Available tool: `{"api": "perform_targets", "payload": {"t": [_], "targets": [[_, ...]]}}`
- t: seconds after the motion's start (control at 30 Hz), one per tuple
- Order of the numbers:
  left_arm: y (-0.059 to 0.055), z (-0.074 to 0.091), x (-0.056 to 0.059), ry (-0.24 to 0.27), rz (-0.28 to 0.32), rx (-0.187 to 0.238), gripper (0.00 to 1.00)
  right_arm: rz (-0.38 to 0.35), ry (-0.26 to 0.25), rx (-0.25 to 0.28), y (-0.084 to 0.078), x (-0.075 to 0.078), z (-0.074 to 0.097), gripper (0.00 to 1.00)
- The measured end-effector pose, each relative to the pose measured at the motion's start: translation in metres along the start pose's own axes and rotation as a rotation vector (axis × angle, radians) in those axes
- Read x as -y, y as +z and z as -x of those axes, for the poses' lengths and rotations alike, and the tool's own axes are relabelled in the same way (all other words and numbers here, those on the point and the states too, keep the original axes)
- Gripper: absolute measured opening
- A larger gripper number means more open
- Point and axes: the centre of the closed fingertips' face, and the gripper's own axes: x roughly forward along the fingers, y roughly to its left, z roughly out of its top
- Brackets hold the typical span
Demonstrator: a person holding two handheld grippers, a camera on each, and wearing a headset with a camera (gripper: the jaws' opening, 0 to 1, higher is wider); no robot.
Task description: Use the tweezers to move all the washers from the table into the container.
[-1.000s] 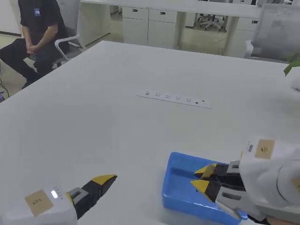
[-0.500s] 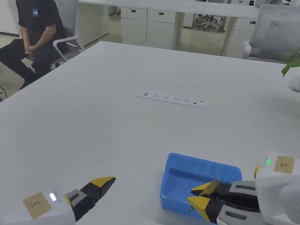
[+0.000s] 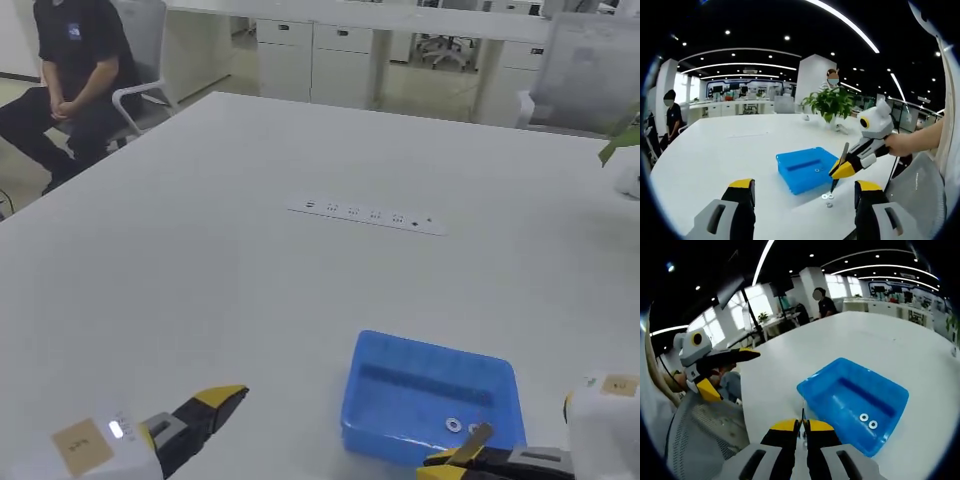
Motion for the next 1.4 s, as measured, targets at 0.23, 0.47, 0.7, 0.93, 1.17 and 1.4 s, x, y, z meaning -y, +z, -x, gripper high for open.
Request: {"api": "perform_targets", "payload": {"t": [0.23, 0.47, 0.7, 0.93, 1.17, 1.4], "targets": [[0.0, 0.0, -0.001, 0.004, 0.001, -0.001, 0.82, -0.005, 0.001, -0.026, -0.008, 0.0, -0.002, 0.03], [-0.001, 0.001, -0.001, 0.002, 0.0, -0.003, 0.82, 0.0, 0.001, -0.034, -0.009, 0.001, -0.003, 0.03], [0.0, 0.001, -0.001, 0.003, 0.003, 0.001, 0.82, 0.023, 0.002, -0.051, -0.011, -0.001, -0.004, 0.03], [0.0, 0.001, -0.001, 0.004, 0.003, 0.002, 0.82, 0.048, 0.002, -0.07, -0.014, -0.003, -0.005, 0.03], [0.001, 0.001, -0.001, 0.006, 0.0, 0.003, 0.82, 0.071, 0.004, -0.076, -0.015, -0.004, -0.006, 0.03], [0.001, 0.001, 0.0, 0.006, 0.0, 0.002, 0.82, 0.093, 0.006, -0.08, -0.015, -0.005, -0.007, 0.03]]}}
